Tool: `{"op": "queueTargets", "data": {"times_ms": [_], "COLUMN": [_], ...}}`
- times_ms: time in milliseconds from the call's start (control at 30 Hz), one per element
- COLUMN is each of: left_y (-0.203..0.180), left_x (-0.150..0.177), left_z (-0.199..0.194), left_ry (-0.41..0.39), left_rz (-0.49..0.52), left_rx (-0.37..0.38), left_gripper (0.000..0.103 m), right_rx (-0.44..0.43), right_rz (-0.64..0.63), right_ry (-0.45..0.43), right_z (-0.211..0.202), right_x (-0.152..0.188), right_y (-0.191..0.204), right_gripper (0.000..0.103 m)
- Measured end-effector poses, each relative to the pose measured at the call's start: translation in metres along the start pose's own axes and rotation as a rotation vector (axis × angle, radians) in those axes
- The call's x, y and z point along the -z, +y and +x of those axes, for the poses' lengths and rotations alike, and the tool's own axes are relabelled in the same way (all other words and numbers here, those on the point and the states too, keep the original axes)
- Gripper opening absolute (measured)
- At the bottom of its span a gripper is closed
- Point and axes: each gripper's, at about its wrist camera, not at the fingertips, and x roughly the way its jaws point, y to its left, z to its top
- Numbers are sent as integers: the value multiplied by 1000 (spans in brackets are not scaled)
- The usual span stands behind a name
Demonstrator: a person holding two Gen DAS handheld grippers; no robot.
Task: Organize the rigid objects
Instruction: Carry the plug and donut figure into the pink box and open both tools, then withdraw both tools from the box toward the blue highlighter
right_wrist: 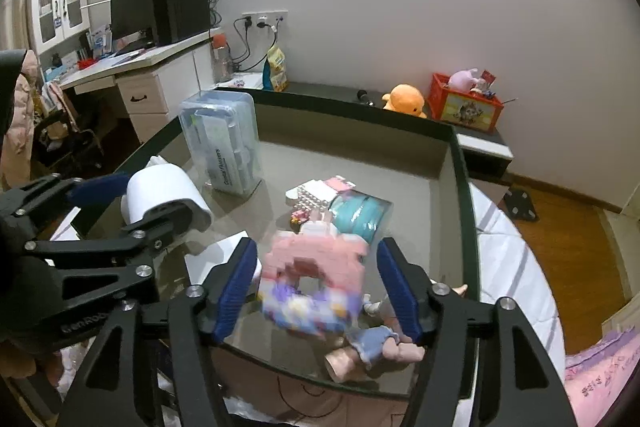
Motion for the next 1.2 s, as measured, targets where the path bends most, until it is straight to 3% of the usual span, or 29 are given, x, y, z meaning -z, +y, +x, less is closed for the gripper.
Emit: {"op": "queueTargets", "data": {"times_ms": [100,467,533,867,1000,1200], "left_y": [5,4,3,-9,-14,-38], "left_x": [2,13,17,55,76,113], "left_z": [-9,-57,-67,-118,-126,-122], "left_ry": [-18,-85,-97,-136,-112,-34], "left_rz": [-13,-40,-44,-5,-3,68], "left_rx": [-20,-39,-33,7,21,110], "left_gripper": [88,103,103,103,103,103], "right_rx": [4,-7,-1,13,3,7], "right_rz": [20,42,37,78,129,171], "right_ry": [-7,-73,-88,-151,-154,-132], "right_z": [-6,-48,-58,-114,-126,-129], "right_x": [2,14,16,47,64,84], "right_y": [-4,-9,-10,-26,-40,-52], "right_gripper": [81,90,103,103,103,103]}}
